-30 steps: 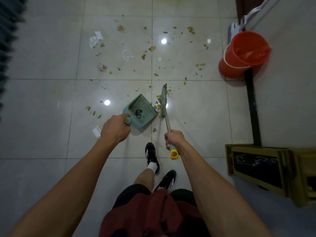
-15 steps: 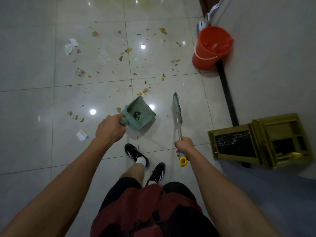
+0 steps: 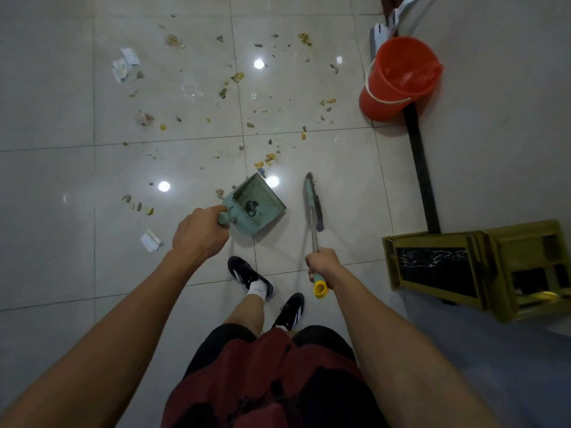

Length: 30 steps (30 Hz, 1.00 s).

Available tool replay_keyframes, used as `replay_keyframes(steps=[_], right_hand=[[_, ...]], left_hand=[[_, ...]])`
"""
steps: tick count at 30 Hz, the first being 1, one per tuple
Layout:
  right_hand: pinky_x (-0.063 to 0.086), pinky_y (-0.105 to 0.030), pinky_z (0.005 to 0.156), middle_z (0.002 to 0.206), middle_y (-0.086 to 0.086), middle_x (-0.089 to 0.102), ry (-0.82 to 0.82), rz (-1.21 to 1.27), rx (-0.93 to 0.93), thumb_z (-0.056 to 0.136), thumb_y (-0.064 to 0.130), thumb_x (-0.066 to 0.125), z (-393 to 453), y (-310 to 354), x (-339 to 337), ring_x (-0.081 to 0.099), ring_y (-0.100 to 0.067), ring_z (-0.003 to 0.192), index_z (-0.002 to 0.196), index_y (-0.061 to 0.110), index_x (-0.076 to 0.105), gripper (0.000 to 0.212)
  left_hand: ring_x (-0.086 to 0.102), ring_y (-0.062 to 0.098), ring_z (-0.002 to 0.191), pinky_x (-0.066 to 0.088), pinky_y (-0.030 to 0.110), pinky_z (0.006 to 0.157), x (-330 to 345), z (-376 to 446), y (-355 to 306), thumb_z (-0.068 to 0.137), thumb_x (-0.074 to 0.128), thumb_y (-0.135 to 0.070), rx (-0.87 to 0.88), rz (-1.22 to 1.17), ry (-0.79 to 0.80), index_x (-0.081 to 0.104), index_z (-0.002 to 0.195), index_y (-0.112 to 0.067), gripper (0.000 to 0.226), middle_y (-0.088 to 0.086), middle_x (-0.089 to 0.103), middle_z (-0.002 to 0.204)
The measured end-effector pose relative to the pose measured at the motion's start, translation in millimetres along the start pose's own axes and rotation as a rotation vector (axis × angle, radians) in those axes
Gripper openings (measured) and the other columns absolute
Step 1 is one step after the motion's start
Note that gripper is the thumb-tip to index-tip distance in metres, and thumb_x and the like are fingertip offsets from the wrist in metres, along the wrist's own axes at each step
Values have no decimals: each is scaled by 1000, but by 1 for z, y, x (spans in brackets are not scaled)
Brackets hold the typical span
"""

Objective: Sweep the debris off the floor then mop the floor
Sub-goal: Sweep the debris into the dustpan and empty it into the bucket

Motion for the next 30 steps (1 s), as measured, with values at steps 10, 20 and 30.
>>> replay_keyframes(steps=[10, 20, 30], right_hand=[[40, -22, 38, 59, -11, 48, 119, -32, -72, 86, -5, 48, 10, 124, 87, 41, -19, 37, 85, 5, 55, 12], [39, -24, 42, 68, -13, 47, 221, -141, -196, 85, -6, 49, -12, 198, 130, 41, -20, 42, 96, 0, 58, 15], [42, -25, 41, 64, -13, 49, 311, -401, -307, 84, -6, 50, -25, 240, 140, 43, -20, 42, 96, 0, 58, 15]], left_hand=[[62, 22, 68, 54, 32, 61, -57, 54, 77, 95, 55, -22, -110, -12, -18, 66, 104, -26, 15, 2, 64, 80], [61, 29, 71, 48, 32, 59, -95, 47, 117, 90, 54, -21, -270, -81, -114, 63, 98, -29, 14, 4, 65, 84], [63, 30, 77, 54, 35, 68, -94, 7, 124, 91, 56, -21, -508, -275, -246, 66, 98, -28, 15, 5, 68, 90]])
Point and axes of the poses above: each hand's wrist, its own z-axis towards the middle knuckle, its own x-axis out of the palm, y = z × x, the point moved 2 cm from there along z, towards the middle knuckle
